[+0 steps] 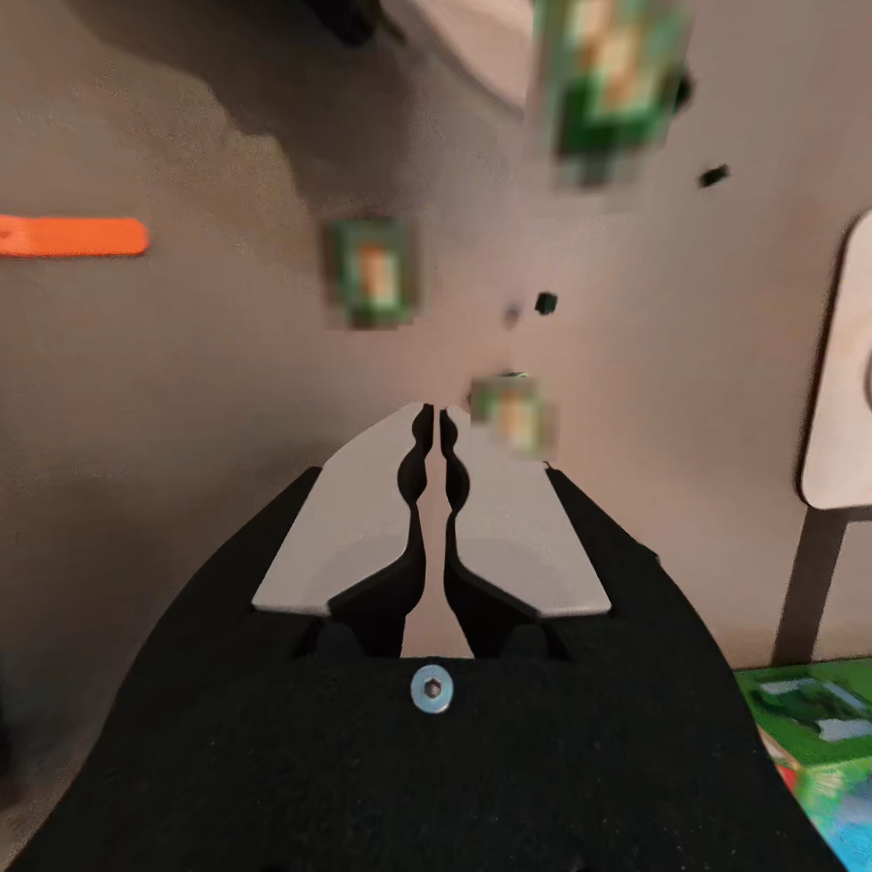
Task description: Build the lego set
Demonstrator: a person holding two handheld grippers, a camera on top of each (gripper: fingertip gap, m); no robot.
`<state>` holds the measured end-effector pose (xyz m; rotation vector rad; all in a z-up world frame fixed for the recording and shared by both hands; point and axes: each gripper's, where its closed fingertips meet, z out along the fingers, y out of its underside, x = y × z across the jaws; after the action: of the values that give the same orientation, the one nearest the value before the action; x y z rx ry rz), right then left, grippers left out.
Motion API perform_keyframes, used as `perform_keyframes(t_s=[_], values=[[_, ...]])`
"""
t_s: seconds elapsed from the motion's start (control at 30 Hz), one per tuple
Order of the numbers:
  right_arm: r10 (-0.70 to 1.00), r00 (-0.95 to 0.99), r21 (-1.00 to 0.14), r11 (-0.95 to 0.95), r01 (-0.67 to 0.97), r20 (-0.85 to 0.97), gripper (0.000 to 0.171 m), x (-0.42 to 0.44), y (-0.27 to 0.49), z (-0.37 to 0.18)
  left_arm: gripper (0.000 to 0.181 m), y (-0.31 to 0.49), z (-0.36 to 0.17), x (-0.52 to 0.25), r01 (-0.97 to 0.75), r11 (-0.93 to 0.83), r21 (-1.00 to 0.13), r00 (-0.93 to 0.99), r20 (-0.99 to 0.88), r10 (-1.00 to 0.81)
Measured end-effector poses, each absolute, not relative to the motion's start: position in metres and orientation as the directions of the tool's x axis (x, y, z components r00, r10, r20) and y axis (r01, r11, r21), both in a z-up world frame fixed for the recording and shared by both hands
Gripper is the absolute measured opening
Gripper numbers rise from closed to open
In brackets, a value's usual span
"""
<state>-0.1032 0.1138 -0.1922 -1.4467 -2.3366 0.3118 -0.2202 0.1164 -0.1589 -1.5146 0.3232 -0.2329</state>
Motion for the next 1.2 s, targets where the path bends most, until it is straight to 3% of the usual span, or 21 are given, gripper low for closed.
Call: perform_keyframes(t_s=[0.17,0.4,0.77,1.07,1.2], values=[[0.94,-0.259,-0.515,0.338,0.788,0.221,0.003,-0.117,0.144,-0.22,0.036,0.126,-0.149,-0.287,-0.014,0.091,-0.996,0.986,-0.029,-0.167],[0.937,-0.268,-0.553,0.348,0.757,0.223,0.006,-0.167,0.171,-0.229,0.036,0.133,-0.158,-0.312,0.025,0.06,-0.998,0.992,0.017,-0.122],[0.93,-0.349,-0.533,0.353,0.769,0.113,0.021,-0.233,0.198,-0.266,0.036,0.137,-0.168,-0.3,-0.009,0.004,-1.0,0.983,-0.009,-0.184],[0.921,-0.379,-0.542,0.365,0.757,0.091,0.008,-0.244,0.197,-0.271,0.036,0.138,-0.173,-0.291,-0.065,-0.018,-0.998,0.973,-0.059,-0.221],[0.898,-0.426,-0.535,0.414,0.736,0.11,0.008,-0.235,0.183,-0.257,0.037,0.139,-0.193,-0.269,-0.099,-0.147,-0.984,0.93,-0.039,-0.365]])
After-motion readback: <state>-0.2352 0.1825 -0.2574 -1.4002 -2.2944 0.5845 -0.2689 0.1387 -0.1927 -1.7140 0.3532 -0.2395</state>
